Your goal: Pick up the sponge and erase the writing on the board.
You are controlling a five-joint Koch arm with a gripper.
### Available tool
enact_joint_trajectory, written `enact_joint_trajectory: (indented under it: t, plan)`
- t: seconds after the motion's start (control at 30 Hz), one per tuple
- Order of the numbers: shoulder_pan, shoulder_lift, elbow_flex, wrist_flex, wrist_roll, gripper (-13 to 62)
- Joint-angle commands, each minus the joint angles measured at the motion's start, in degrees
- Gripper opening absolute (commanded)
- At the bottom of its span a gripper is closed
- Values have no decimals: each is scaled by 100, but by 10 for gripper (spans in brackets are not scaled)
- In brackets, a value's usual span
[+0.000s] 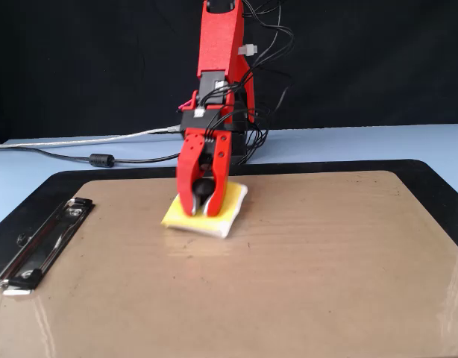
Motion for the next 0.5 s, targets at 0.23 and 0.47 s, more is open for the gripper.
enact_joint_trajectory:
  t: [0.23,0.47]
  plan:
    - [70,-229,-299,-114,-9,-80]
    - [-1318,2338,1784,325,-1178,-80]
